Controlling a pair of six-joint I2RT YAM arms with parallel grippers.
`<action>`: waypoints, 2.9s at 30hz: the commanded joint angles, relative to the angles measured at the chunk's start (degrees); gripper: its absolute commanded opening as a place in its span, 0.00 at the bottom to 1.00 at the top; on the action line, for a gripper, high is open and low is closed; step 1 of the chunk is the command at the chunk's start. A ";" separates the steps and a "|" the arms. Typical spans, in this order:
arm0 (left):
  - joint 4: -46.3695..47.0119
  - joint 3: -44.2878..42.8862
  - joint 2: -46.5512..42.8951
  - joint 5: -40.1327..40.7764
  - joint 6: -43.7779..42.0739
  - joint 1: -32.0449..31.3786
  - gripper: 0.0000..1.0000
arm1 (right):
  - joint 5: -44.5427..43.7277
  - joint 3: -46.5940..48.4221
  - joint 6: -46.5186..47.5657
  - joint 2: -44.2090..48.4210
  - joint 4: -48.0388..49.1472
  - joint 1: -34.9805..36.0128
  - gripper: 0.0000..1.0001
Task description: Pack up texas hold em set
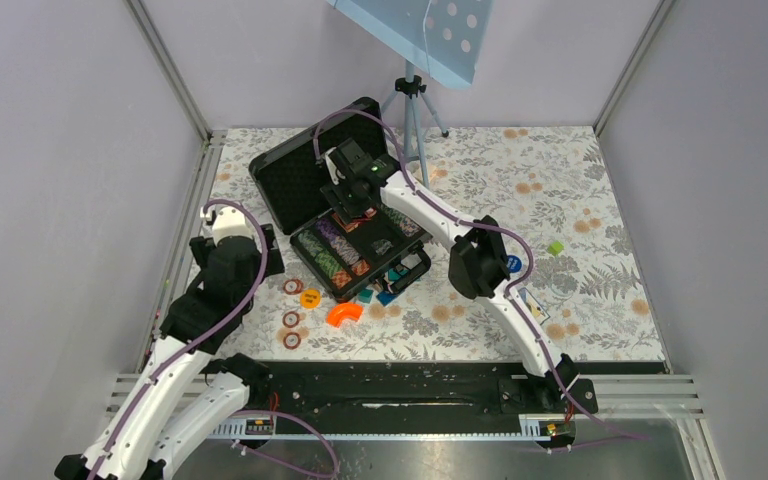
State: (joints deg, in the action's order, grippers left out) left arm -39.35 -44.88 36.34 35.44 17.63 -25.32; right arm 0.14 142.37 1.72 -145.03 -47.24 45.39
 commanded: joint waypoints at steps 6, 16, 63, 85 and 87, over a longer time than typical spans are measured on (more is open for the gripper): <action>2.16 0.40 -1.13 1.56 -0.40 0.25 0.99 | -2.67 2.92 2.07 -1.36 3.15 0.52 0.74; 2.35 0.67 -1.56 1.98 -0.40 0.18 0.99 | -2.77 0.68 0.97 2.87 5.80 0.49 0.90; 5.46 2.48 -3.31 -6.25 -1.36 0.23 0.99 | -16.96 -104.94 -58.53 72.66 11.18 -36.76 0.95; 5.61 2.54 -3.29 -6.94 -1.46 0.20 0.99 | -14.50 -104.80 -55.74 79.47 10.58 -36.16 0.90; 5.60 2.58 -3.36 -6.90 -1.46 0.22 0.99 | -18.20 -103.56 -56.90 80.74 7.39 -36.16 0.93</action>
State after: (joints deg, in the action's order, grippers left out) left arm -36.32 -42.59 33.12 29.08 16.73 -25.32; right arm -11.55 35.07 -54.22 -66.94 -34.15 8.91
